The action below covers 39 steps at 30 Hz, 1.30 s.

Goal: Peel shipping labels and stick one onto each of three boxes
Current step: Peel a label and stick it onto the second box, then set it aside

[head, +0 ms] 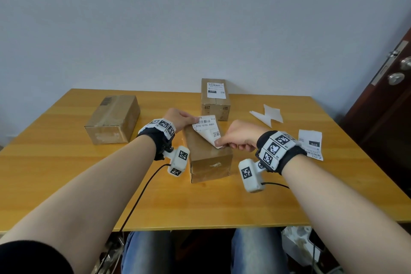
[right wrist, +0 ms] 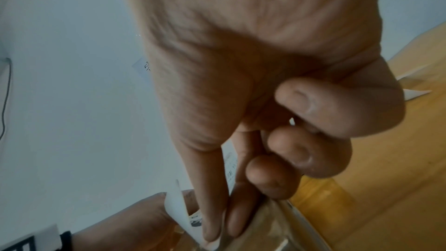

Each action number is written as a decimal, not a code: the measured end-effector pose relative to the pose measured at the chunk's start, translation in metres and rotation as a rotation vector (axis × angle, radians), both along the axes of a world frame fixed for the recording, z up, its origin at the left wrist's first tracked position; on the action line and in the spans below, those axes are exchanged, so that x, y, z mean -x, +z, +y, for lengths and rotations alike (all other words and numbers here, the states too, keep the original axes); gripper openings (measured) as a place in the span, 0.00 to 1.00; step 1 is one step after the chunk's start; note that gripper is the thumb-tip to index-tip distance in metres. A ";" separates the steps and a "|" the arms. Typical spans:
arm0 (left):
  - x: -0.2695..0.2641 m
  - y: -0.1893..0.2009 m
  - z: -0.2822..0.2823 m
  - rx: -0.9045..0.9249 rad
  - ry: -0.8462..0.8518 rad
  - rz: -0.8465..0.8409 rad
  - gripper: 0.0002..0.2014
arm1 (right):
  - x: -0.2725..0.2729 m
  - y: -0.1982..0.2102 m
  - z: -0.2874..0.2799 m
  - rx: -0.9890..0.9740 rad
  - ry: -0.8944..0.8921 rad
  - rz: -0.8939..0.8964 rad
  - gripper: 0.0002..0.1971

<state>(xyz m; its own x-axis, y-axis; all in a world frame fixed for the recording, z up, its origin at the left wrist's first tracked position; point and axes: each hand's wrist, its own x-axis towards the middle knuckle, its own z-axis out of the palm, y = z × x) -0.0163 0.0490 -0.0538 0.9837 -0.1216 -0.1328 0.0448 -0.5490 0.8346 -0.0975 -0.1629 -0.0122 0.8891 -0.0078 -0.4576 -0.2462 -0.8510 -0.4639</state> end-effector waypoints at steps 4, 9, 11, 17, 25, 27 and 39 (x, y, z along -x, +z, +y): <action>-0.005 -0.005 -0.001 -0.009 0.020 0.018 0.17 | -0.001 0.001 0.000 0.000 0.002 0.012 0.17; -0.004 -0.008 0.002 0.010 0.033 0.052 0.12 | -0.001 0.004 0.000 0.003 0.018 0.014 0.17; -0.003 -0.010 0.002 -0.001 0.034 0.034 0.14 | -0.001 0.005 0.000 0.012 0.028 0.017 0.14; 0.001 -0.012 0.003 0.046 0.044 0.066 0.15 | -0.002 0.006 0.001 0.026 0.037 0.011 0.14; 0.005 -0.012 0.003 0.113 0.046 0.110 0.08 | -0.004 0.003 0.001 0.041 0.050 0.001 0.15; 0.005 -0.012 0.003 0.138 0.050 0.132 0.09 | -0.005 0.002 0.001 0.039 0.050 0.003 0.15; 0.020 -0.017 -0.005 0.255 -0.046 0.140 0.40 | -0.005 -0.008 -0.019 -0.081 -0.001 0.046 0.22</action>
<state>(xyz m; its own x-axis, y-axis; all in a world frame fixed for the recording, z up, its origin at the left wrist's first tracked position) -0.0359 0.0441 -0.0711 0.9505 -0.2129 -0.2265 0.1492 -0.3269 0.9332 -0.0929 -0.1824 -0.0202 0.8669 0.0300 -0.4975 -0.2697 -0.8112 -0.5189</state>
